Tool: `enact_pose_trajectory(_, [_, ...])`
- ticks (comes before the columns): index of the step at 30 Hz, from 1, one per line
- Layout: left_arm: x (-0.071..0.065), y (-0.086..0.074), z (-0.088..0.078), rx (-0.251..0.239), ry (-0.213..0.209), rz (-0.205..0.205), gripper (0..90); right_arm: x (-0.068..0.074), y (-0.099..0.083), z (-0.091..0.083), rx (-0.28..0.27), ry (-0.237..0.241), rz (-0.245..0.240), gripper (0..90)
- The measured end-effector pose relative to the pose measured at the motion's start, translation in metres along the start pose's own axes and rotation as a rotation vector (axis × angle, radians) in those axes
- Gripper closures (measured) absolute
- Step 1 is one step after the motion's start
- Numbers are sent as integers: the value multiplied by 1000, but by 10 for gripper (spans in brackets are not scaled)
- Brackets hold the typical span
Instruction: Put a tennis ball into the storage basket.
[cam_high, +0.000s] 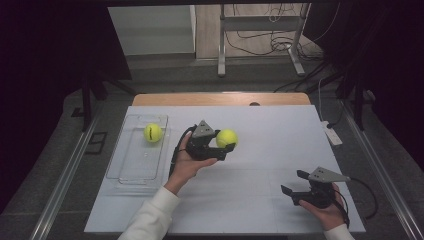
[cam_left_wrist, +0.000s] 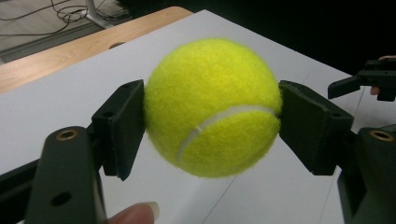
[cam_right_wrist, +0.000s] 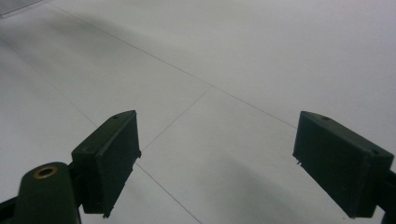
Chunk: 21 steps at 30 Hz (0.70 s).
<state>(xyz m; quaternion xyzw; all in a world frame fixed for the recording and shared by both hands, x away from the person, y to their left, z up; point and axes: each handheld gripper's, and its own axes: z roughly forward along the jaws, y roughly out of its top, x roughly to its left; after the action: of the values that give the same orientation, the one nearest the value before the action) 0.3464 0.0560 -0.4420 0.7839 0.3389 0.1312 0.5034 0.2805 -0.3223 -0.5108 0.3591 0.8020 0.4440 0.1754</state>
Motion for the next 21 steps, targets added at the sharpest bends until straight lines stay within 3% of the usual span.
enact_pose_trajectory(21, [10,-3,-15,-6,46,-4,277,1,1,1,4,4,-4,147])
